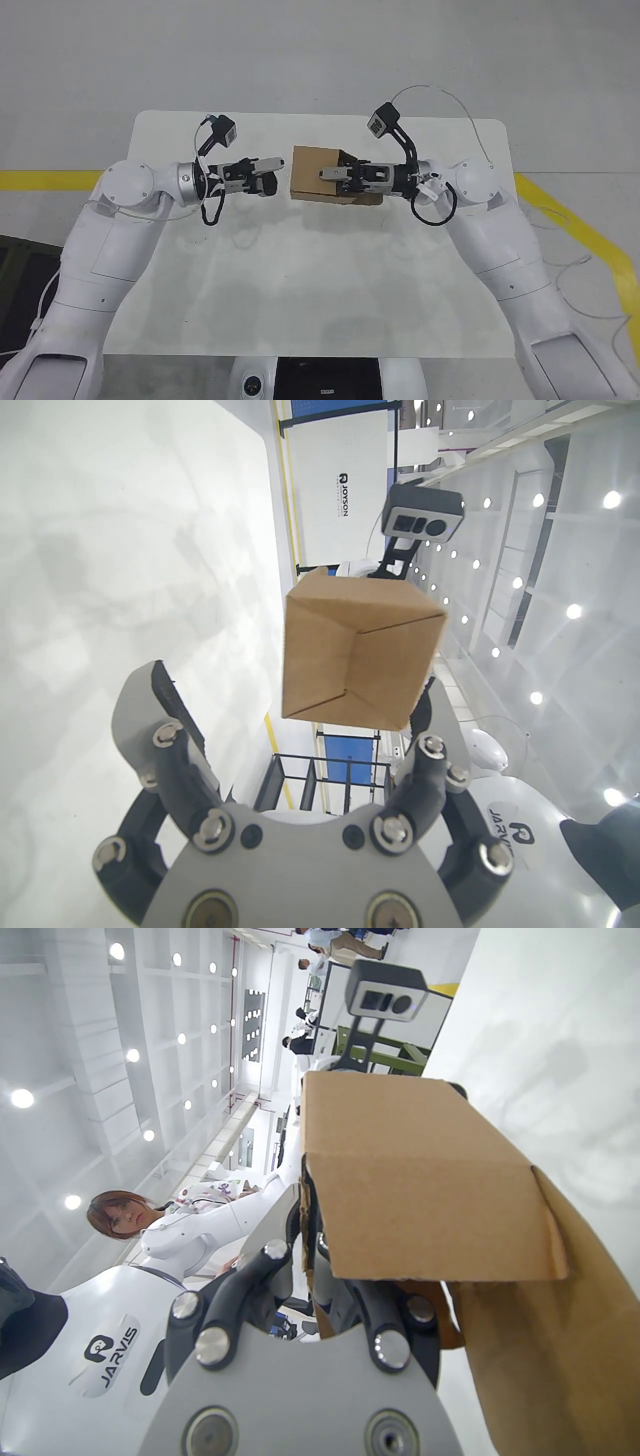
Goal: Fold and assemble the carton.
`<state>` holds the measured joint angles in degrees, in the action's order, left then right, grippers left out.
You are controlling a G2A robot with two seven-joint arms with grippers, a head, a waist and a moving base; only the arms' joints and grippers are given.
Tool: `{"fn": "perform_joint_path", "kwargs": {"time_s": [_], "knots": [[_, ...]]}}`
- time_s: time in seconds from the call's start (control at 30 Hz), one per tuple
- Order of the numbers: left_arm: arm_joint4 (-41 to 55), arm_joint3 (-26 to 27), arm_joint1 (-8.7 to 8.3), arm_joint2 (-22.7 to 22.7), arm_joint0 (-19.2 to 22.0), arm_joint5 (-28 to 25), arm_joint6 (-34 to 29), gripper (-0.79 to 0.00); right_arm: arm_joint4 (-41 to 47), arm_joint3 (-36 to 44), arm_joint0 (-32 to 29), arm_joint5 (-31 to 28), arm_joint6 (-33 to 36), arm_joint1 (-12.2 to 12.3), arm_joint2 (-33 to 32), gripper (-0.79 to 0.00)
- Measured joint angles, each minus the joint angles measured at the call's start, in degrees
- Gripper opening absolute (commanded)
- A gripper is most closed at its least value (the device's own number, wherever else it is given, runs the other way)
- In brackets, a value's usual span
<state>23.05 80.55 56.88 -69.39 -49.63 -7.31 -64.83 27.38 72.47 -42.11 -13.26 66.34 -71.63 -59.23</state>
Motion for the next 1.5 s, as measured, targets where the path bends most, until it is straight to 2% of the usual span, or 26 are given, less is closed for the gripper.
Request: {"fn": "perform_joint_path", "kwargs": {"time_s": [0.3,0.6,0.83,1.0,1.23,1.27,1.43,1.47,1.5], "knots": [[-9.30,3.87,-0.58,-2.18,-1.85,-17.52,3.08,0.000,-1.88,-5.38,-1.44,-2.48,-0.33,-1.01,4.57,-0.785],[-26.46,4.58,-1.82,-4.88,-4.63,-36.56,5.37,0.000,-2.58,-14.87,1.37,-6.82,-2.36,-3.40,9.85,-0.785],[-45.87,4.82,-3.49,-3.23,-5.39,-49.95,18.09,0.000,-1.24,-22.64,5.76,-9.56,-2.54,-5.81,12.94,-0.785],[-55.40,5.05,-3.93,-0.80,-4.38,-50.71,23.90,0.000,0.14,-27.96,8.56,-10.40,-1.55,-7.58,14.80,-0.785],[-68.09,0.93,-4.57,5.85,-0.40,-50.69,36.64,0.000,1.99,-34.07,11.39,-11.96,-1.35,-10.50,17.36,-0.751],[-69.63,0.33,-4.68,6.84,0.13,-50.69,38.28,0.000,2.15,-34.79,11.70,-12.23,-1.61,-10.84,17.57,-0.736],[-77.59,-3.76,-5.43,12.24,3.10,-50.69,47.51,0.000,2.13,-38.90,13.70,-13.94,-2.30,-12.49,18.43,-0.348],[-78.64,-4.45,-5.57,13.15,3.63,-50.69,49.10,0.000,2.09,-39.54,14.08,-14.15,-2.21,-12.73,18.54,-0.215],[-79.57,-5.12,-5.73,14.01,4.18,-50.69,50.65,0.000,2.09,-40.14,14.45,-14.31,-2.05,-12.96,18.60,-0.166]]}}
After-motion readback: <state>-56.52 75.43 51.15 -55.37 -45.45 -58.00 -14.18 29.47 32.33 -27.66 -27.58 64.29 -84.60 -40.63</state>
